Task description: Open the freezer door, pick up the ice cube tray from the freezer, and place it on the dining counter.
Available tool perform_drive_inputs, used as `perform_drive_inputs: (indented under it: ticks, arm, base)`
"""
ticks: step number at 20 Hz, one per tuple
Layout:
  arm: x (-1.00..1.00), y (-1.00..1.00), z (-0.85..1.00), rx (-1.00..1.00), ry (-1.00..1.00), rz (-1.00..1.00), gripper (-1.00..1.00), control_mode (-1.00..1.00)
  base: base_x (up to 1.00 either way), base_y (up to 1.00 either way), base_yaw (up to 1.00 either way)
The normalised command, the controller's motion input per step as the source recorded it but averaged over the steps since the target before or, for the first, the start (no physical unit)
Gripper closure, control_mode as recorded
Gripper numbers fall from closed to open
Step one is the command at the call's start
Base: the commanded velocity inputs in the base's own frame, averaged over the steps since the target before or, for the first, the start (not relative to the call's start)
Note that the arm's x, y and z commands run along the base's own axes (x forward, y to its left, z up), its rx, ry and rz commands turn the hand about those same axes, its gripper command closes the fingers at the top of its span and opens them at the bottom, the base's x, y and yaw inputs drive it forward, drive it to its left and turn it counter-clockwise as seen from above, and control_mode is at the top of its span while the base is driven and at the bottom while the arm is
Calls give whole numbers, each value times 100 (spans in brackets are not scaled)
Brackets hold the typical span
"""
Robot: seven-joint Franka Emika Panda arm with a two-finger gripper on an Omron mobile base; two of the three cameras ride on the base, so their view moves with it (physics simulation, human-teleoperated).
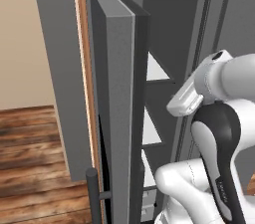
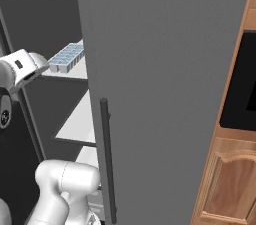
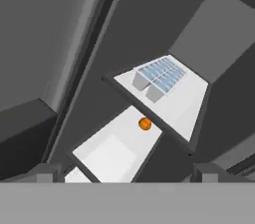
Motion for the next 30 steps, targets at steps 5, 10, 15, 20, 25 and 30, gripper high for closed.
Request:
perform_drive_inputs:
  ticks: [5,10,15,20,25,30]
  arm:
    - [0,23,0,-37,0,9,-100,-100]
    - [0,1,6,-30,1,11,-100,-100]
    - [11,0,3,-18,2,19,-100,-100]
    - [27,0,0,-16,0,25,-100,-100]
    - [34,0,-21,-18,-3,14,-100,-100]
    - [37,-3,-26,-16,-5,7,-100,-100]
  base:
    - [0,0,0]
    - [0,0,0]
    - [0,0,0]
    - [0,0,0]
    - [0,0,0]
    - [0,0,0]
